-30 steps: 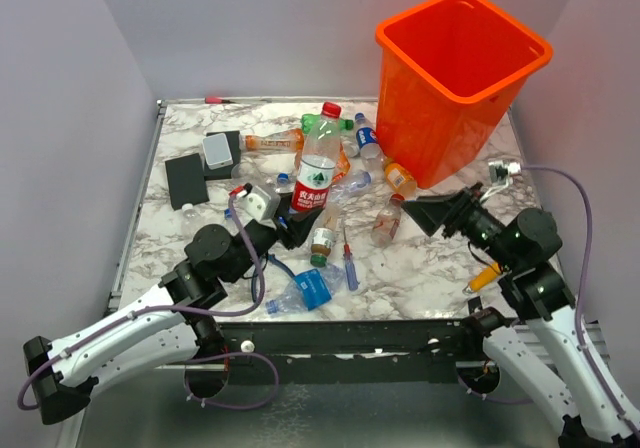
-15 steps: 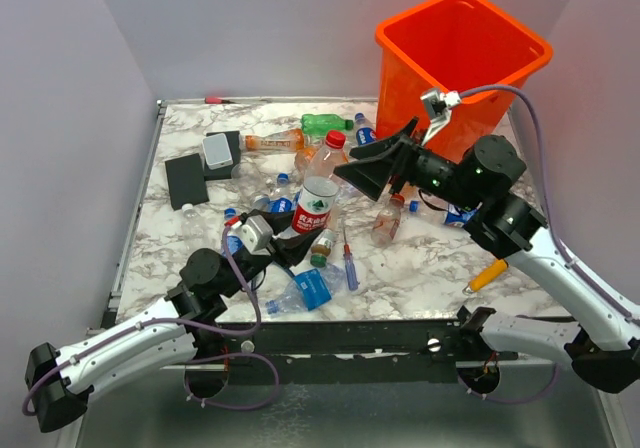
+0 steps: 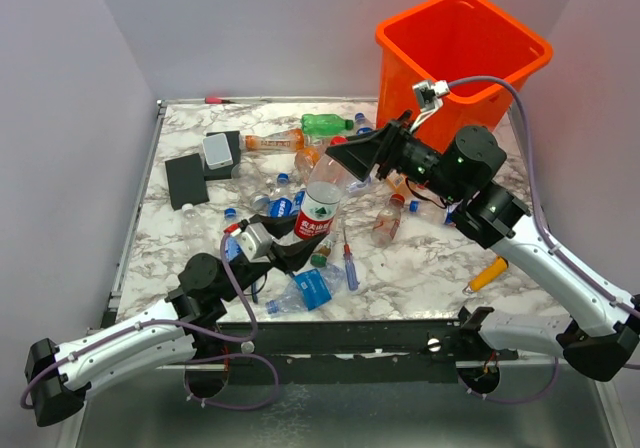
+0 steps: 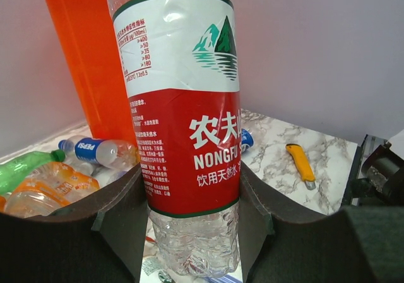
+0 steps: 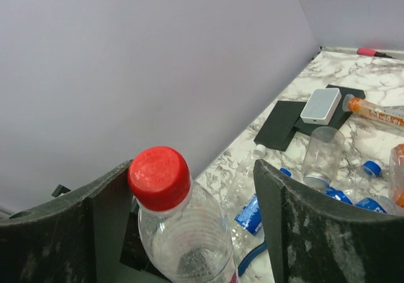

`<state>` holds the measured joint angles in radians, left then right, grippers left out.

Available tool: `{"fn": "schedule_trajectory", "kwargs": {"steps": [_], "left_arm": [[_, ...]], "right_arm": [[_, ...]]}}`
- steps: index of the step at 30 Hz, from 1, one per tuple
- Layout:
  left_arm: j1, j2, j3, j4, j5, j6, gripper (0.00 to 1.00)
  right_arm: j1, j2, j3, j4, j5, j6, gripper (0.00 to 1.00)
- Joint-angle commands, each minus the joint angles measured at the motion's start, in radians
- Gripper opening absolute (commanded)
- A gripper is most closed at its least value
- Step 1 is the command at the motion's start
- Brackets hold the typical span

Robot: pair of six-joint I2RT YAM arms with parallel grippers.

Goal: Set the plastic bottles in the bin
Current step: Place the plastic bottle in the trash bin.

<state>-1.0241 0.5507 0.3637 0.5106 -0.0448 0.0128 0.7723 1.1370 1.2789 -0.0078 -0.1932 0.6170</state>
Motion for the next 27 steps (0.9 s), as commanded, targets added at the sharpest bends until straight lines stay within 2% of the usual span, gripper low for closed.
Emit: {"fn": "schedule_trajectory", "kwargs": {"steps": [1, 7, 14, 17, 21, 23, 24, 27], "left_arm": [[-0.009, -0.005, -0.006, 0.034, 0.009, 0.017, 0.25], [-0.015, -0.012, -0.006, 0.028, -0.011, 0.021, 0.25], [-0.016, -0.006, -0.002, 0.023, -0.023, 0.025, 0.25], [-0.016, -0.002, -0.001, 0.021, -0.026, 0.027, 0.25], [-0.016, 0.002, 0.001, 0.016, -0.037, 0.026, 0.27], [-0.017, 0.004, 0.003, 0.011, -0.052, 0.023, 0.36], [-0.017, 0.005, 0.004, 0.009, -0.059, 0.021, 0.43], [-0.018, 0.005, 0.007, 0.004, -0.076, 0.015, 0.73]], "right_arm": [[0.003, 0.037, 0.048, 0.028, 0.001, 0.004, 0.76], [0.004, 0.050, 0.051, 0.011, -0.019, 0.010, 0.55], [0.004, 0.056, 0.054, -0.048, -0.055, -0.003, 0.56], [0.005, 0.061, 0.048, -0.059, -0.067, -0.003, 0.48], [0.005, 0.052, 0.033, -0.057, -0.076, -0.009, 0.27], [0.005, 0.045, 0.031, -0.060, -0.075, -0.014, 0.07], [0.005, 0.039, 0.030, -0.064, -0.069, -0.018, 0.01], [0.005, 0.017, 0.025, -0.072, -0.047, -0.036, 0.01]]}}
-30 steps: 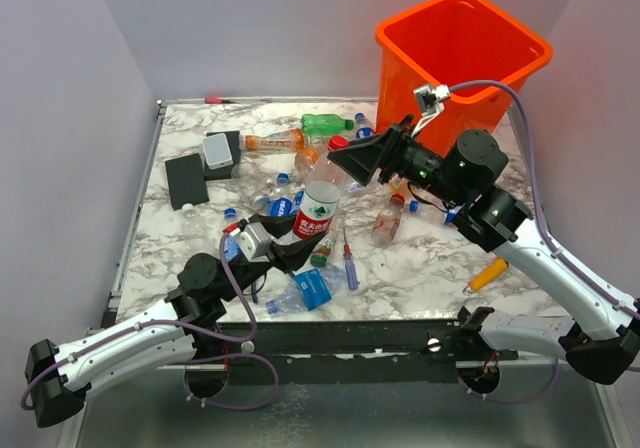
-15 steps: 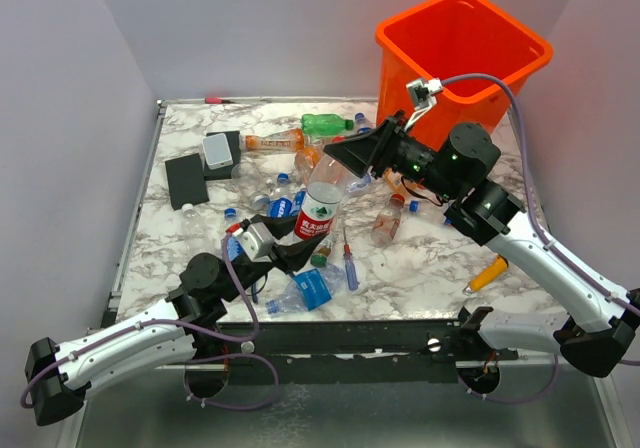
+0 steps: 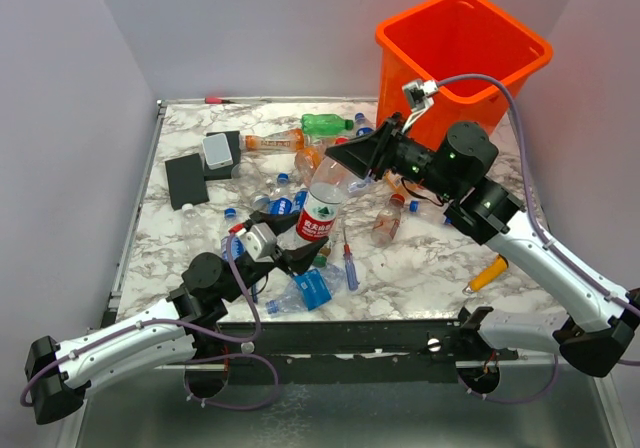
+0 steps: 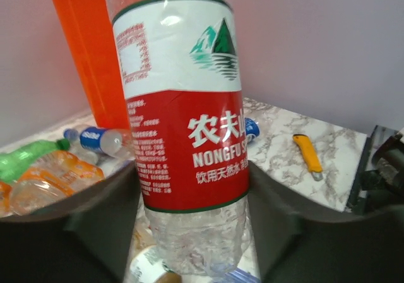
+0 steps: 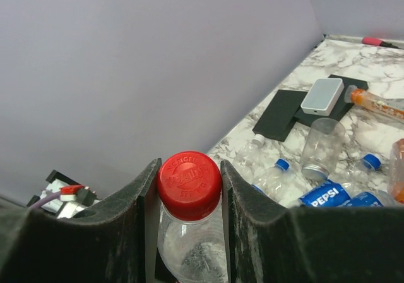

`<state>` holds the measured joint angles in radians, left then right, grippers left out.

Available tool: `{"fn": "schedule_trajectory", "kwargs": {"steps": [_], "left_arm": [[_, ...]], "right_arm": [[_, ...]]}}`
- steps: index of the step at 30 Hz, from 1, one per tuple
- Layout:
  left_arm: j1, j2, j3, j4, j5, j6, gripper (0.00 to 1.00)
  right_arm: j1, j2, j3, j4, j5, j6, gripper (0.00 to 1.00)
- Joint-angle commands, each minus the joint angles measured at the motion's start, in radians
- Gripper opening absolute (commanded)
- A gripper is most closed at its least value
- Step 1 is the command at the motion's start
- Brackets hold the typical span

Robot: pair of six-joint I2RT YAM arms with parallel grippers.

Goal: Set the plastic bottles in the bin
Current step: Place the plastic bottle in the trash bin.

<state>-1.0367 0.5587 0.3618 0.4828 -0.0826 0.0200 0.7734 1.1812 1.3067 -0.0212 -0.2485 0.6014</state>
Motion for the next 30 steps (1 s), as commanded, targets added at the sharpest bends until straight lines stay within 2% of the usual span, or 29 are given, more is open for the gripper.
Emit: {"fn": "schedule_trajectory", "kwargs": {"steps": [1, 3, 9, 13, 16, 20, 24, 27, 30], "left_arm": [[-0.005, -0.003, 0.011, 0.029, -0.043, 0.007, 0.81], [-0.005, 0.000, 0.012, 0.027, -0.057, -0.003, 0.98], [-0.005, -0.016, 0.014, 0.017, -0.106, -0.003, 0.99], [-0.005, -0.032, 0.014, 0.010, -0.165, 0.002, 0.99], [-0.005, -0.033, 0.018, 0.003, -0.208, 0.002, 0.99], [-0.005, -0.025, 0.029, -0.015, -0.263, -0.002, 0.99], [-0.005, -0.017, 0.039, -0.035, -0.302, -0.006, 0.99], [-0.005, -0.013, 0.044, -0.042, -0.315, -0.006, 0.99], [-0.005, -0.008, 0.051, -0.053, -0.332, -0.006, 0.99]], "right_arm": [[0.004, -0.037, -0.001, -0.066, 0.020, -0.031, 0.01], [0.004, -0.053, 0.022, -0.103, 0.060, -0.064, 0.00], [0.004, -0.084, 0.224, -0.316, 0.255, -0.256, 0.01], [0.003, -0.097, 0.376, -0.364, 0.431, -0.420, 0.00], [0.003, -0.102, 0.452, -0.305, 0.601, -0.544, 0.01], [0.003, -0.066, 0.492, -0.107, 0.855, -0.734, 0.01], [-0.001, 0.041, 0.545, 0.118, 0.994, -0.953, 0.00], [-0.058, 0.124, 0.604, 0.182, 1.016, -0.964, 0.01], [-0.172, 0.181, 0.637, 0.181, 0.989, -0.851, 0.01]]}}
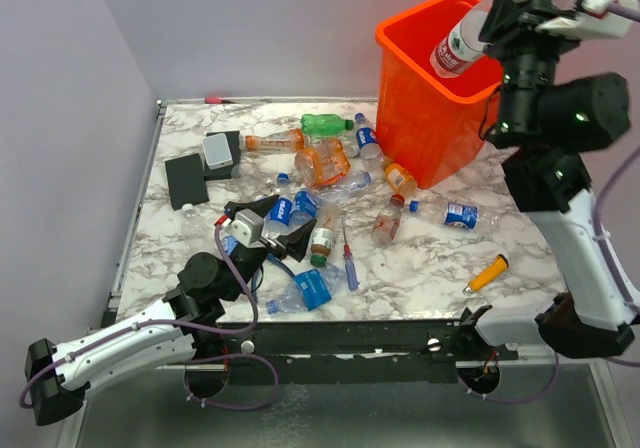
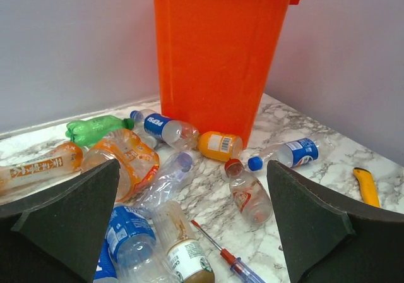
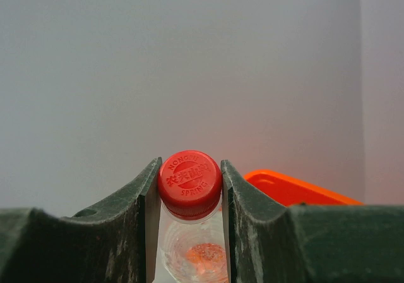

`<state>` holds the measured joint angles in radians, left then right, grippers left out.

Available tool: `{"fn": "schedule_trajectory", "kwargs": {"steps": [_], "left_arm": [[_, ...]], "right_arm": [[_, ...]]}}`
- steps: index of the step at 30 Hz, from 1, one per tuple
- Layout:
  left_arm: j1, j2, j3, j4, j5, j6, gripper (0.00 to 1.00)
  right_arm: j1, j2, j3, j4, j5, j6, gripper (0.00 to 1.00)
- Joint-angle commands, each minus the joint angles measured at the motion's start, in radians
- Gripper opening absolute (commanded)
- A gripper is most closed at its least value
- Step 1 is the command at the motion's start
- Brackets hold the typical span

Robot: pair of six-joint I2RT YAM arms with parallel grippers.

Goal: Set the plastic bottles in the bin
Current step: Place the plastic bottle in the trash bin, then pick up the plastic bottle at the center of the board.

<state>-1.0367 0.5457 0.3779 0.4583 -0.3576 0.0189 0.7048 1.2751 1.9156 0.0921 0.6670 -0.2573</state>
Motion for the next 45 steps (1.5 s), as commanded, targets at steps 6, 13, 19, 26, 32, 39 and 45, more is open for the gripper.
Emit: {"fn": "schedule_trajectory", "kwargs": {"steps": [6, 13, 19, 26, 32, 39, 45], "left_arm": [[-0.007, 0.002, 0.044, -0.046, -0.082, -0.009, 0.99], [-0.015, 0.001, 0.057, -0.069, -0.091, -0.014, 0.99], [-0.025, 0.002, 0.065, -0.084, -0.097, -0.013, 0.99], [-0.026, 0.013, 0.070, -0.088, -0.092, -0.012, 0.99], [-0.026, 0.040, 0.072, -0.088, -0.086, -0.014, 0.99], [-0.026, 0.072, 0.073, -0.091, -0.099, -0.012, 0.99], [-0.026, 0.106, 0.110, -0.144, -0.142, -0.056, 0.99]], "right_arm": [[-0.289, 0.232, 0.106, 0.031, 0.011, 0.167, 0.01], [-0.407, 0.332, 0.077, -0.086, -0.089, 0.351, 0.01], [-0.419, 0.311, -0.050, -0.133, -0.154, 0.435, 0.01], [-0.420, 0.300, -0.085, -0.188, -0.248, 0.460, 0.18], [-0.419, 0.285, -0.068, -0.256, -0.325, 0.483, 0.76], [-0.420, 0.223, 0.041, -0.349, -0.411, 0.540, 0.93], [-0.418, 0.041, -0.032, -0.387, -0.692, 0.648, 0.90]]}}
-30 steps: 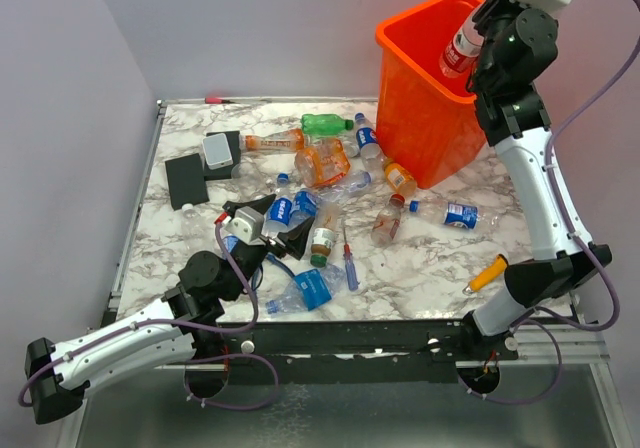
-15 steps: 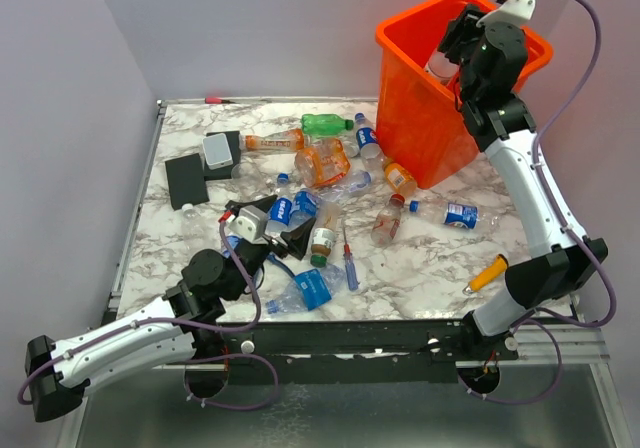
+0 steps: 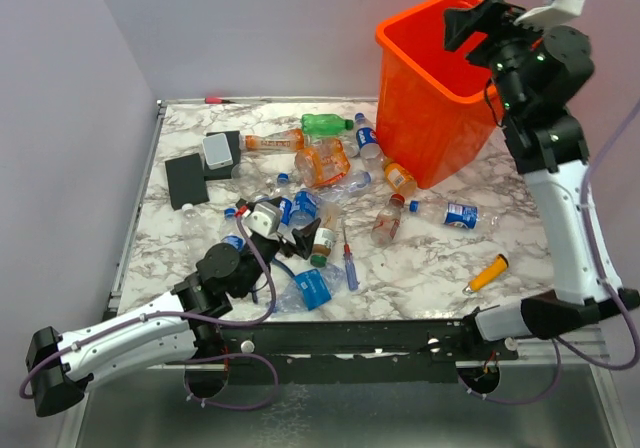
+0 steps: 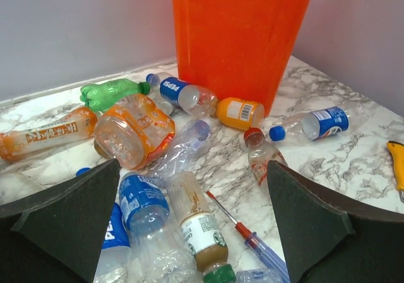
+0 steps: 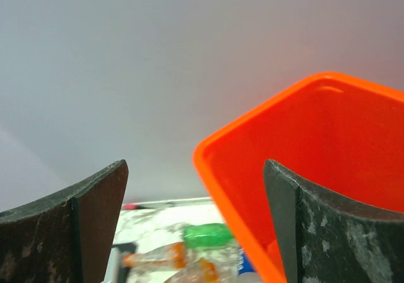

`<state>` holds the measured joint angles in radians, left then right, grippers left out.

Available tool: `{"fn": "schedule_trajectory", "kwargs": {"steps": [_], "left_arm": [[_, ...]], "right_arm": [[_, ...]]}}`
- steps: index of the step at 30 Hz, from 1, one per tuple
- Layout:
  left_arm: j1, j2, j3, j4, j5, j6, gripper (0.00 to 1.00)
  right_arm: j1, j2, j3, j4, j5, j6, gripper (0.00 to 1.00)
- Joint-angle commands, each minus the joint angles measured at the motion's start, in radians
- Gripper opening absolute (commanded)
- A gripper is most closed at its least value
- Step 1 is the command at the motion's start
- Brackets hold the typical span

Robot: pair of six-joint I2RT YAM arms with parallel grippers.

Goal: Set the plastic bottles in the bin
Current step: Pick up the plastic bottle at the center of the board.

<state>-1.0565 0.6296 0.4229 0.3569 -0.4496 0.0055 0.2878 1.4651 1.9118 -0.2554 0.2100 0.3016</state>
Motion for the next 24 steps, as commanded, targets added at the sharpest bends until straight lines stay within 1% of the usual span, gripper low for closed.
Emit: {"fn": "schedule_trajectory", "kwargs": {"steps": [1, 3, 6, 9, 11, 13, 15, 16, 17, 20, 23, 24], "left_arm": [[-0.007, 0.034, 0.081, -0.073, -0.033, -0.045, 0.99], [-0.007, 0.062, 0.114, -0.128, 0.023, -0.041, 0.99], [-0.007, 0.112, 0.143, -0.168, 0.109, -0.045, 0.99], [-0.007, 0.179, 0.172, -0.205, 0.164, -0.065, 0.99], [-0.007, 0.242, 0.204, -0.250, 0.180, -0.090, 0.99], [-0.005, 0.309, 0.249, -0.305, 0.164, -0.138, 0.99], [-0.005, 0.381, 0.314, -0.349, 0.133, -0.208, 0.99], [-0.005, 0.412, 0.337, -0.355, 0.123, -0.244, 0.99], [-0.005, 0.437, 0.354, -0.355, 0.124, -0.273, 0.99], [-0.002, 0.506, 0.407, -0.355, 0.217, -0.328, 0.99], [-0.002, 0.617, 0.484, -0.387, 0.338, -0.351, 0.99], [-0.002, 0.660, 0.511, -0.398, 0.360, -0.353, 0.99]], "right_arm": [[-0.001, -0.179, -0.068, -0.042, -0.296, 0.104, 0.90], [0.000, -0.249, -0.162, -0.046, -0.424, 0.136, 0.88], [0.010, -0.368, -0.368, -0.030, -0.584, 0.194, 0.87], [0.025, -0.486, -0.602, -0.008, -0.610, 0.228, 0.87], [0.025, -0.559, -0.782, -0.010, -0.569, 0.241, 0.89], [0.024, -0.626, -0.908, -0.036, -0.466, 0.279, 0.94], [0.024, -0.690, -1.028, -0.045, -0.324, 0.361, 0.96], [0.024, -0.720, -1.081, -0.047, -0.273, 0.388, 0.97], [0.024, -0.745, -1.124, -0.038, -0.262, 0.383, 0.99], [0.025, -0.778, -1.210, -0.057, -0.251, 0.405, 1.00], [0.025, -0.780, -1.270, -0.133, -0.182, 0.459, 1.00], [0.024, -0.786, -1.293, -0.140, -0.180, 0.462, 1.00]]}}
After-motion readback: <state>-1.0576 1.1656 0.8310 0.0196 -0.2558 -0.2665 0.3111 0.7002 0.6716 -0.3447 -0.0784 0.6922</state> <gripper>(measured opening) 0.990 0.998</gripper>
